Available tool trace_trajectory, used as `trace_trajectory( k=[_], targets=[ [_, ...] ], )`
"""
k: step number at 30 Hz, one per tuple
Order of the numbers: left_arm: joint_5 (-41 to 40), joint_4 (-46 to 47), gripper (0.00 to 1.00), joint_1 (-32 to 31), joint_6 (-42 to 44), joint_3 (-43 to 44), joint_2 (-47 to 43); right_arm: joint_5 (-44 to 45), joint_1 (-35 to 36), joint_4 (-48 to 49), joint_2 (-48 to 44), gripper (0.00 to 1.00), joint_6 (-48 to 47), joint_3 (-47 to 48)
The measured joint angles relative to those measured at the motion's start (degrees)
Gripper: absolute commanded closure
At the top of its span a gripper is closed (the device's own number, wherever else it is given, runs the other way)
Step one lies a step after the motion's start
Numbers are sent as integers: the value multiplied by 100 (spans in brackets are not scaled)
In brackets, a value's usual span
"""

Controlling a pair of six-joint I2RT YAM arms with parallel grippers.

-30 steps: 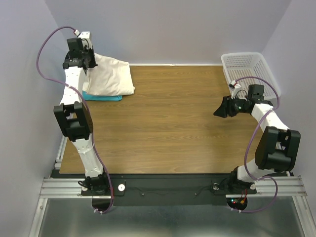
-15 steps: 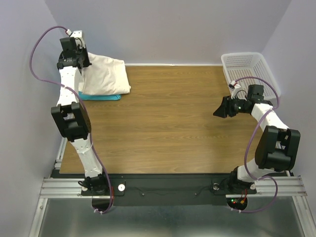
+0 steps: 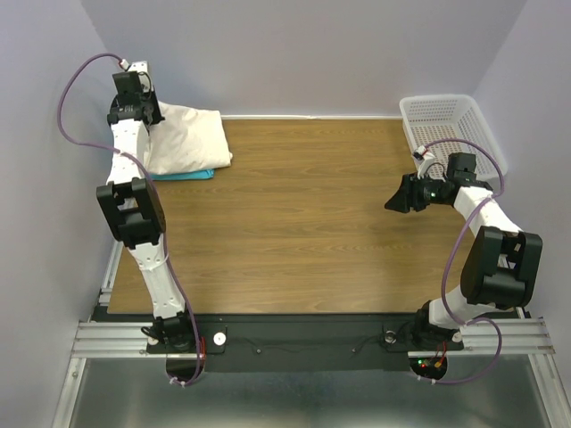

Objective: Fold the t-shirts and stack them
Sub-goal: Neatly place the folded tshirt to the corner

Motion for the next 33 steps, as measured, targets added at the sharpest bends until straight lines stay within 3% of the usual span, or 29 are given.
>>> trace_trajectory(
  k=[14, 17, 19, 20, 22, 30, 33],
  targets=[
    [-555, 337, 100, 4, 2, 0, 463, -229, 52, -9, 37, 42, -68, 0],
    [-726, 459, 72, 4, -2, 0, 603, -229, 55, -11, 87, 42, -74, 0],
    [-879, 514, 39, 4, -2, 44, 730, -229, 55, -11, 116, 42, -90, 0],
    [-931, 516, 33, 4, -55, 85, 782, -229, 55, -13, 122, 42, -94, 0],
    [-1023, 592, 26, 4, -39, 203, 903, -229, 55, -11, 129, 42, -109, 0],
    [-1034, 881, 25, -114, 35, 262, 752, -227, 90, -13, 199, 42, -131, 0],
    [-804, 1045, 27, -227, 125, -144, 275, -225, 92, -13, 199, 42, -131, 0]
  ],
)
